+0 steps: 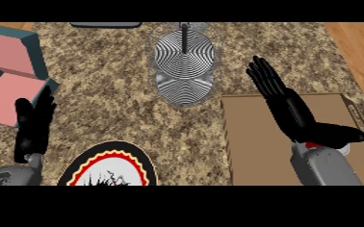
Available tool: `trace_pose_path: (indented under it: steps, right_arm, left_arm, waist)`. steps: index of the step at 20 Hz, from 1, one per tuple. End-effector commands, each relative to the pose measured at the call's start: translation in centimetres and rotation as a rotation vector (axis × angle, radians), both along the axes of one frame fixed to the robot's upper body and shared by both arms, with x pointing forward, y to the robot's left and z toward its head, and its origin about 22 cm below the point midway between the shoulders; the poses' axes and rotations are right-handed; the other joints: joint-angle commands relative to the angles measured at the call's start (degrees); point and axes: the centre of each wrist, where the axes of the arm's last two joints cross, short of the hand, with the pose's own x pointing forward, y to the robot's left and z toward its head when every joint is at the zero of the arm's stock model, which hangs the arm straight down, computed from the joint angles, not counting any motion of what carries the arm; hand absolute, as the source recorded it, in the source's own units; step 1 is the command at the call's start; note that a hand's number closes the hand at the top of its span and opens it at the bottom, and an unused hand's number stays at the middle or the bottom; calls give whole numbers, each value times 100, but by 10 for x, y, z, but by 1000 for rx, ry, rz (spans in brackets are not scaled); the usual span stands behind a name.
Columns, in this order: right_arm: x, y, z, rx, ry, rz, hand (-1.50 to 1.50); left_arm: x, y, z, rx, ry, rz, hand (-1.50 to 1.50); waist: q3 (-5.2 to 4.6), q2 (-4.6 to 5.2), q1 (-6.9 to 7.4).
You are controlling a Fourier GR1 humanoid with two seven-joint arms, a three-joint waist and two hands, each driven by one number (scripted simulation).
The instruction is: Pick the can from the tray and place it in the tiered basket
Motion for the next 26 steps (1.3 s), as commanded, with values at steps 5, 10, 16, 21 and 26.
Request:
trace_pose_path:
  steps: [5, 10, 16, 21, 26]
  right_arm:
    - [-23, -107, 31, 28, -244, 111, 150]
    - [-59, -202, -28, 116, -145, -550, -150]
    - [-95, -248, -22, -133, -317, -285, -150]
    - [-141, -261, 16, -507, -277, -327, -150]
    - [-148, -269, 61, -854, -258, -500, -150]
  left_arm:
    - [23, -56, 29, -180, -136, -313, 0]
    - [13, -94, 23, -291, -138, -464, 0]
    - [29, -104, 26, -309, -110, -517, 0]
    - [14, -97, 20, -308, -113, -507, 0]
    - [17, -98, 24, -301, -127, -492, 0]
  waist:
    - [114, -19, -463]
    - [128, 65, -309]
    - [100, 32, -143]
    - [79, -22, -259]
    - [64, -25, -278]
